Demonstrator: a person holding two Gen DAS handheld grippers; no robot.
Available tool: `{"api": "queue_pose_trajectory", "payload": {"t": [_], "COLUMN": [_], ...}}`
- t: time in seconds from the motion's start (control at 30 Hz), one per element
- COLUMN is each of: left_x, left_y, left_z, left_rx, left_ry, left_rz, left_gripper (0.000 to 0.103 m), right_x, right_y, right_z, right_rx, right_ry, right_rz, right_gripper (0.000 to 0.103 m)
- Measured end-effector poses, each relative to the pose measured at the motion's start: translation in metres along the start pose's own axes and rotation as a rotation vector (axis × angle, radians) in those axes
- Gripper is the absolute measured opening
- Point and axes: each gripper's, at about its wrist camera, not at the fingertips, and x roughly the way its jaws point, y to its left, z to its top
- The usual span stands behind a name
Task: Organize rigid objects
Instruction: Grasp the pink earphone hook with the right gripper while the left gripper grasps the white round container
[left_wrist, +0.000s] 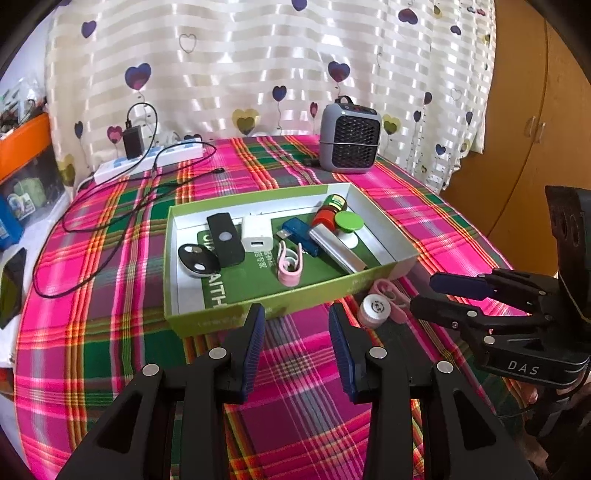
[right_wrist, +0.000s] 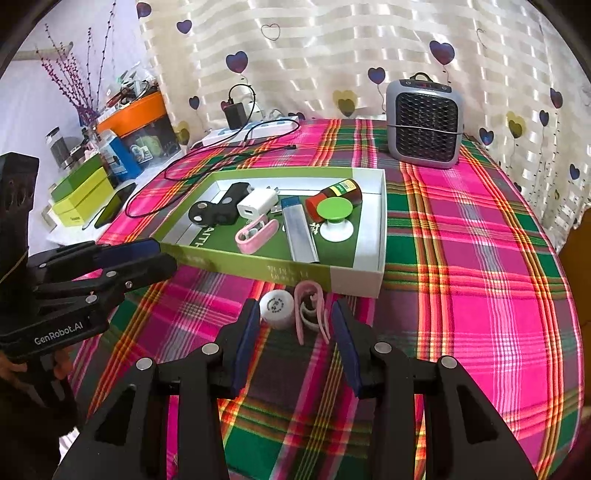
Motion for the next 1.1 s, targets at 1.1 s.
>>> {"api": "queue_pose_trajectory", "payload": {"t": [1.1], "left_x": [0.011], "left_y": [-0.01], "left_z": [-0.015], "left_rx": [-0.02], "left_ry": [0.05], "left_rz": [-0.083], "left_gripper": [0.035], "right_x": [0.042], "right_y": [0.006], "right_z": [-0.007], "right_rx": [-0.143], "right_ry": [0.111], "right_rz": [-0.154], "right_gripper": [0.042]}}
